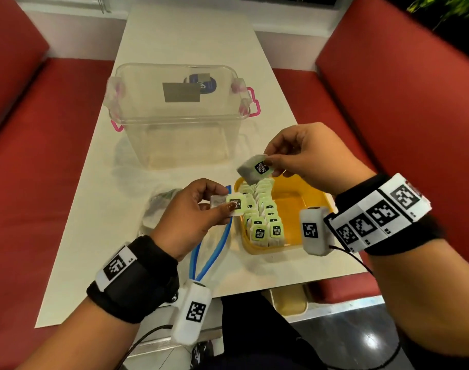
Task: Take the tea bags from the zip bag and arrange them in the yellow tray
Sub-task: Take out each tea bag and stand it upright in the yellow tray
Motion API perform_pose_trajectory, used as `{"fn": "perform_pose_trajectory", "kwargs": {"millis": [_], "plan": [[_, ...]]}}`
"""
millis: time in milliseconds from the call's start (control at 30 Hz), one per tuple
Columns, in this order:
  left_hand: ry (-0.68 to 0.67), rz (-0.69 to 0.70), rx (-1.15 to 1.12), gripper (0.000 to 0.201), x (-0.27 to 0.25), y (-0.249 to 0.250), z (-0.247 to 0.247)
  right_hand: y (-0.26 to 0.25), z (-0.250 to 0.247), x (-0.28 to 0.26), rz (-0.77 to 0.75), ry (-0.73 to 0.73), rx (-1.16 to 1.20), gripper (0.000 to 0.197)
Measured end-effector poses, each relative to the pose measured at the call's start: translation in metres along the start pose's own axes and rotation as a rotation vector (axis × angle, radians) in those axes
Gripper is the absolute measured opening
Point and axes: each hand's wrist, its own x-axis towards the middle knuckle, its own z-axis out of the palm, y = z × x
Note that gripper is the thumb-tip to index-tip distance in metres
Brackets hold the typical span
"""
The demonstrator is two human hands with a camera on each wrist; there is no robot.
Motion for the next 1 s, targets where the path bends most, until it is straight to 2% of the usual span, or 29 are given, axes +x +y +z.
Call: {"fn": "perform_pose_trajectory", "kwargs": {"millis": [167, 300, 433, 667, 1000], "plan": [[0.025, -0.025, -0.003, 0.022, -0.002, -0.009, -0.003, 0.021, -0.021, 0.02, 0.001, -0.13, -0.542, 0.005], [0.028, -0.043, -0.018, 0.022, -0.004, -0.011, -0.006, 0.045, -0.007, 0.04, 0.073, -0.221, -0.786, 0.008], [0.037, -0.057, -0.029, 0.022, -0.006, -0.01, -0.009, 0.06, 0.013, 0.05, 0.129, -0.307, -0.849, 0.012], [0.036, -0.075, -0.051, 0.021, -0.011, -0.009, -0.01, 0.064, 0.027, 0.052, 0.165, -0.349, -0.888, 0.013], [0.034, -0.085, -0.061, 0.02, -0.01, -0.01, -0.008, 0.067, 0.031, 0.048, 0.122, -0.254, -0.983, 0.01]]}}
